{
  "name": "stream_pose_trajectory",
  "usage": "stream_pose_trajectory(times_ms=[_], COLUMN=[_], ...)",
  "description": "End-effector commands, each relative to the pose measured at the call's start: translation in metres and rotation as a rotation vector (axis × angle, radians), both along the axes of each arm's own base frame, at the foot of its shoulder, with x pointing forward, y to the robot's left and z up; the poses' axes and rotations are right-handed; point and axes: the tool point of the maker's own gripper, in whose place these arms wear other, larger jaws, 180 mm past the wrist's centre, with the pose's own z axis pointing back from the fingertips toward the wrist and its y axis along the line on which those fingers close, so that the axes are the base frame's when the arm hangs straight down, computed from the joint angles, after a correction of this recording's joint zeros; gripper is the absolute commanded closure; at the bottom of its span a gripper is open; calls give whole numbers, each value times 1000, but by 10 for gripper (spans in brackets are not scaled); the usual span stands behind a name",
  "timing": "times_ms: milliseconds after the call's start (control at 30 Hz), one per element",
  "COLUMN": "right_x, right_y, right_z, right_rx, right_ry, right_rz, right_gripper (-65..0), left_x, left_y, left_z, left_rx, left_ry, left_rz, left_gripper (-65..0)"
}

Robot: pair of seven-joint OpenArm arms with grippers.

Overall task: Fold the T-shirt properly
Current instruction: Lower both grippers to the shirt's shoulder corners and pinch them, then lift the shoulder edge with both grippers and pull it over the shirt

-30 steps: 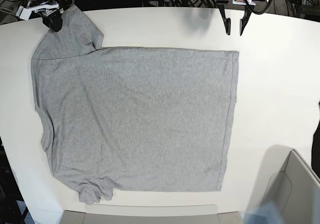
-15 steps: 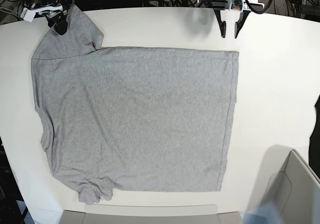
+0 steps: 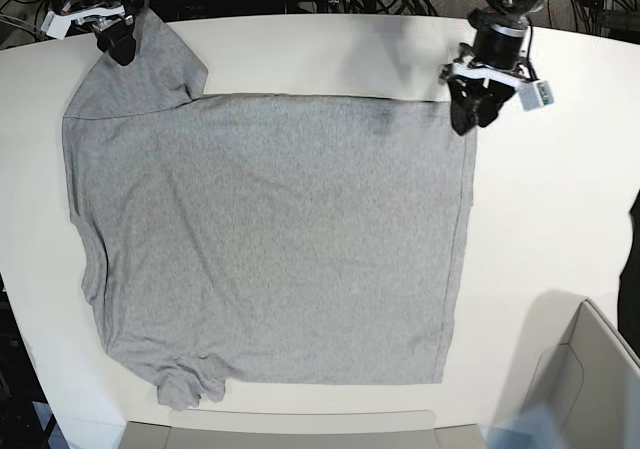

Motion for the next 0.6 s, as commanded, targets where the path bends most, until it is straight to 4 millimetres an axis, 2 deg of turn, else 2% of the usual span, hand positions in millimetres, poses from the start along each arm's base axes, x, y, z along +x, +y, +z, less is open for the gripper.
stream_pose_trajectory(times_ms=[0, 100, 133, 367, 467, 567], right_x=[-14, -14, -14, -15, -15, -15], right_y=[-2, -2, -2, -2, -2, -2], right_z=[-9, -9, -9, -10, -10, -10], right_rx=[-8, -8, -8, -9, -9, -9], right_ry=[75, 76, 76, 77, 77, 77], right_rz=[12, 12, 12, 12, 12, 12], right_gripper=[-277, -277, -277, -277, -277, -277], left_x=[1, 2, 1, -4, -10, -9], left_y=[6, 24, 25, 21, 20, 18], left_z=[5, 6, 0, -52, -61, -62], left_rx=[-14, -22, -27, -100, -111, -112], left_ry=[3, 35, 62, 207, 227, 226], left_rz=[-14, -19, -30, -108, -113, -121], left_gripper=[-292, -292, -292, -292, -292, -292])
